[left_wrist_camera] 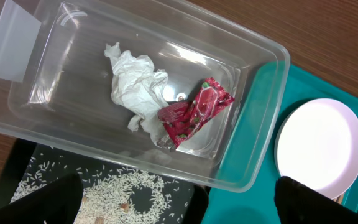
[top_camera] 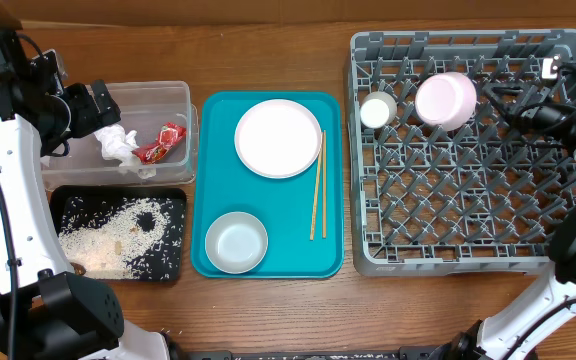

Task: Sort waste into correct bins and load items into the dishwasher
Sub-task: 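Move the right gripper back over the pink plate on the tray, then lower the right gripper and grasp the pink plate's rim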

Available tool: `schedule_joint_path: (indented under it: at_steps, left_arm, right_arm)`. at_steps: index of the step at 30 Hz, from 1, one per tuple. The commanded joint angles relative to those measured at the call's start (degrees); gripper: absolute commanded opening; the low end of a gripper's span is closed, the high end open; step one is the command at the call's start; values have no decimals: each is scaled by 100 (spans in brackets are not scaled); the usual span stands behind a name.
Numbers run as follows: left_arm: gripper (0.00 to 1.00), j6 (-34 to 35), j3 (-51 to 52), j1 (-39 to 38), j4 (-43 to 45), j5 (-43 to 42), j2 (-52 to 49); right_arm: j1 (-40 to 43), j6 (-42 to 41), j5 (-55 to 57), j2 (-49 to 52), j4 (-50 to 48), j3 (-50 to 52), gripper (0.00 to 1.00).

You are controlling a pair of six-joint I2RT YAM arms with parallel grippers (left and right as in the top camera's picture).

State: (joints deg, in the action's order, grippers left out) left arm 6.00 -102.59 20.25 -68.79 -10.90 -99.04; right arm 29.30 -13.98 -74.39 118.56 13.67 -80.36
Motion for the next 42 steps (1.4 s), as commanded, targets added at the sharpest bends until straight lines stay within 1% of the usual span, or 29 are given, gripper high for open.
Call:
schedule_joint_path:
  at_steps: [1,3,6,9,12,16,20,23,27,30,32,34,36,40,42]
  left_arm:
    - [100,44,-144,-2,4,-52,92]
    - [100,44,-144,-4,11,-52,92]
    - [100,42,-144,-2,4,-50,92]
    - [100,42,-144,-2,4,-52,92]
    - [100,44,-144,-2,4,-52,92]
    - [100,44,-144,-2,4,-52,92]
    - [100,44,-144,-2,4,-52,92]
    - [100,42,-144,-2,4,-52,92]
    - [100,42,-144,-2,4,-52,92]
    - [100,42,-144,-2,4,-52,92]
    - [100,44,-144,-2,4,-52,92]
    - [100,44,-144,-2,4,-52,92]
    - [100,42,-144,-2,4,-52,92]
    - [100,44,-144,-2,4,-52,92]
    - [100,44,-144,-2,4,-52,92]
  right_arm:
    - [107,-411,588,-179,-2,-39,17]
    - [105,-461,852,-356,55,-39,16]
    - [28,-468,1631,-785,448,-39,15]
    - [-203,-188,2553,-1335,929,-39,15]
    - [-610,142,3550,-1906,1397,-39,14]
    - [-1554,540,4649,-2568,1823,-39,15]
    - [-2785,555,5687,-2815,2076,-39,17]
    - [-3812,546,6092,-2752,2116,-37,17]
    - [-4948,544,6537,-2540,2052,-37,18]
    - [-5772,544,7040,-2216,1991,-37,26]
    - [-6137,544,7230,-1976,1921,-37,28]
    - [-6452,544,7392,-1663,1794,-37,33]
    - [-6653,544,7521,-1373,1668,-37,34]
    - [-6826,546,7691,-850,1392,-37,36]
    - [-6824,546,7689,-612,1244,-37,40]
